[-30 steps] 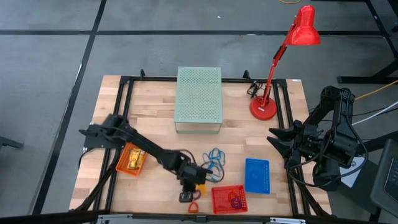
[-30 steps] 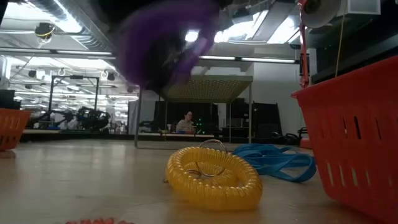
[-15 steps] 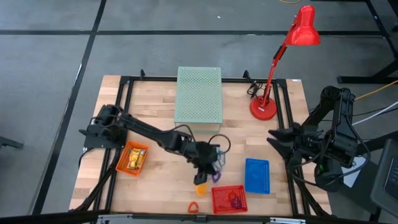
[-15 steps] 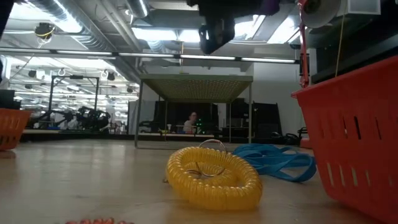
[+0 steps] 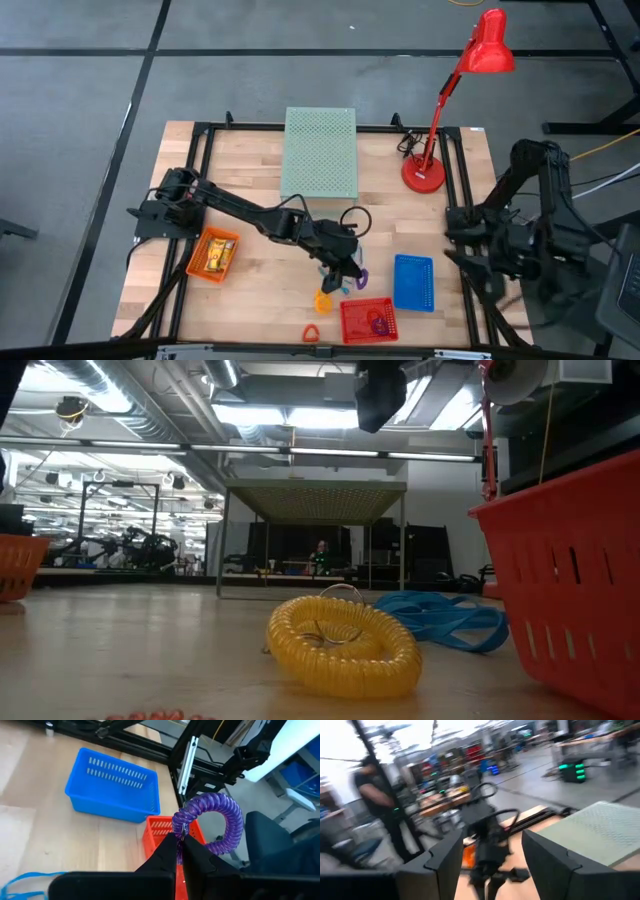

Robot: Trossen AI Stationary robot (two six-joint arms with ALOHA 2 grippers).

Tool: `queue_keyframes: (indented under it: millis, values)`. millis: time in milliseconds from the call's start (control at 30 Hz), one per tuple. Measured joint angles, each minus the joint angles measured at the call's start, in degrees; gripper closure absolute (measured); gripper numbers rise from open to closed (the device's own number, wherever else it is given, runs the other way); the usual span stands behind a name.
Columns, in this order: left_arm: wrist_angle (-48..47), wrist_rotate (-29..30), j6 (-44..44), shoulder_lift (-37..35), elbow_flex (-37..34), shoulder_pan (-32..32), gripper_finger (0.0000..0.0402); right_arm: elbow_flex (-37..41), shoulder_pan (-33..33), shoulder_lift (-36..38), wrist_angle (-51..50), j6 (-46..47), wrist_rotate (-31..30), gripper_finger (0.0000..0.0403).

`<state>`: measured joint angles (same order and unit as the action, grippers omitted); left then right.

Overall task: Pick & Place Office Desk Supplies
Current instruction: Put the violet coil keychain into the red bin

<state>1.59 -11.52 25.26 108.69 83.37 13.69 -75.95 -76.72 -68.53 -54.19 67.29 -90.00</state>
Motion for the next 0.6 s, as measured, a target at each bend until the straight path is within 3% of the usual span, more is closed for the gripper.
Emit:
queue_keyframes:
  millis: [67,200,367,500,600]
  values:
    - [0.01,0.31,0.35,0.26,-0.02,0.48,0.0394,0.01,-3.44,0.12,-2.19,3.75,0.02,0.0197]
    - [0.73,1.09,1.73,0.76,-0.02,0.64,0.0394,-2.95,-6.47,0.19,-1.57,1.72,0.06,0.0197]
    - [2.12,1.5,2.81,0.81,0.0,0.52,0.0394,-10.61,-5.52,-1.03,7.87,-17.11,0.86,0.0197]
    - [3.14,1.5,3.49,0.81,0.0,0.44,0.0394,-14.9,-4.06,-1.71,18.9,-35.44,7.23,0.0197]
    - [2.95,1.73,3.44,0.79,0.0,0.44,0.0394,-15.03,-1.15,-1.8,21.79,-40.01,10.59,0.0197]
